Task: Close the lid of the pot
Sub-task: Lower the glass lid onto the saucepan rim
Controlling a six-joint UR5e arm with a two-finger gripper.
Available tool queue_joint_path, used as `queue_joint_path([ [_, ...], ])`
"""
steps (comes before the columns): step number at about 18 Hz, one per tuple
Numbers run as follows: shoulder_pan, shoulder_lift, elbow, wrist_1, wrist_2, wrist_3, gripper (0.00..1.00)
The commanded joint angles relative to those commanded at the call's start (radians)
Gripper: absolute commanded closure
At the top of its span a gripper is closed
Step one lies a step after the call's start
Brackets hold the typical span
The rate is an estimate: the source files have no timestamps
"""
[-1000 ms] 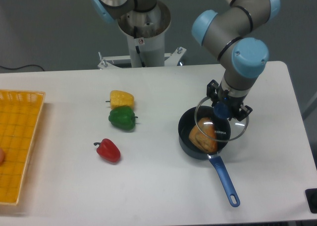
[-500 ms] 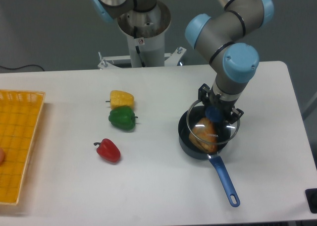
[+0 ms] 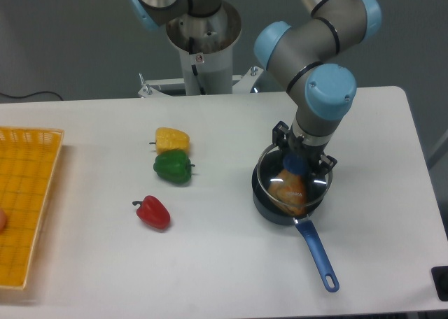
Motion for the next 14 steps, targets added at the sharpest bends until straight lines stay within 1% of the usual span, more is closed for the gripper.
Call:
queue_joint_path([
  [4,-0.002,-0.003,0.0,0.002,0.0,-0.006,0.4],
  [9,-0.014,-0.006,0.002,0.021,0.0,-0.015,0.4],
  [14,-0.014,-0.009,0.0,0.021,0.002,-0.018,0.4],
])
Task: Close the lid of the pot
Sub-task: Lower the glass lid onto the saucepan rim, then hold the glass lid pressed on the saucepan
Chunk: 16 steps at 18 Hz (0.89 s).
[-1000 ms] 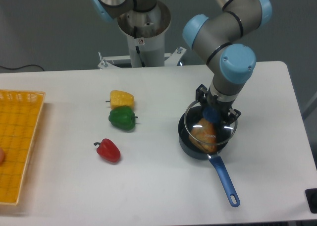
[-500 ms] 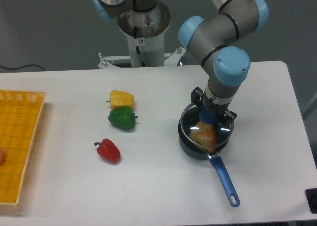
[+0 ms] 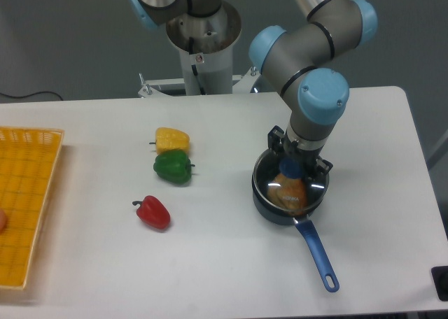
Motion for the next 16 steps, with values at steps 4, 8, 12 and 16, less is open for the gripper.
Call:
queue_joint_path([
  [4,0.0,-0.005,0.002,0.0,0.0,-0.003,0.4],
  [8,-0.002,-0.008,0.002,0.0,0.0,-0.006,0.4],
  [12,-0.003,-0.011,0.0,0.0,0.0,-0.006,0.4],
  [16,-0.008,-0.011,0.002,0.002,0.0,-0.008,0.4],
])
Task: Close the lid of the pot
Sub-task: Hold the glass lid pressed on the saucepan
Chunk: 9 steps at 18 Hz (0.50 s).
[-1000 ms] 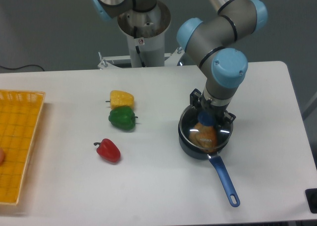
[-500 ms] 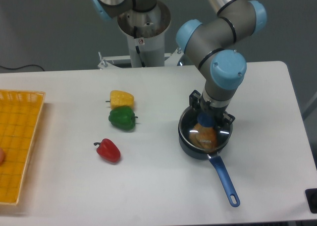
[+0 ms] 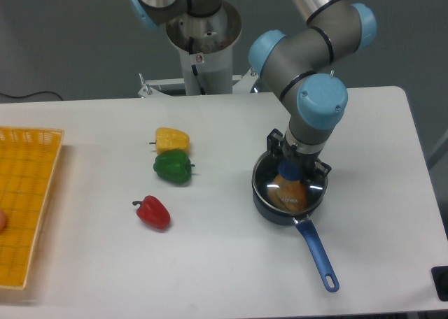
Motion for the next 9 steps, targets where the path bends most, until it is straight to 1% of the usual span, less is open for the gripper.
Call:
queue_joint_path([
  [9,0.0,-0.002,0.0,0.0,0.002,-0.006,0.4],
])
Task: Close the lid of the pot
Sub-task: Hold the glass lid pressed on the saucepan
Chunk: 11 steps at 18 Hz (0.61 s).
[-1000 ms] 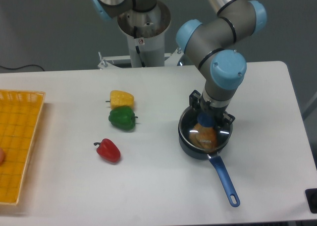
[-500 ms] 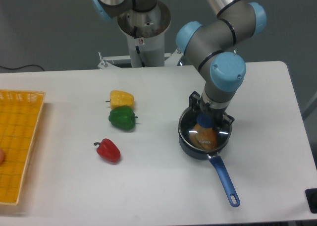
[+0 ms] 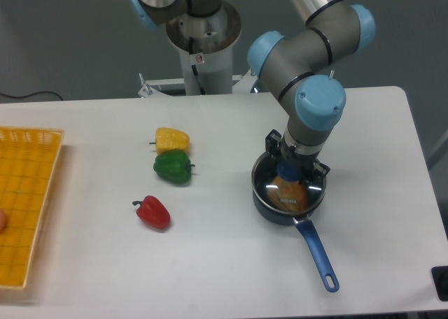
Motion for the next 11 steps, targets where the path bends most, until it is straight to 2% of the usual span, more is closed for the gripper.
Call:
queue_joint_path([
  [11,0.0,-0.008,0.005,0.002,0.002,0.0,0.4],
])
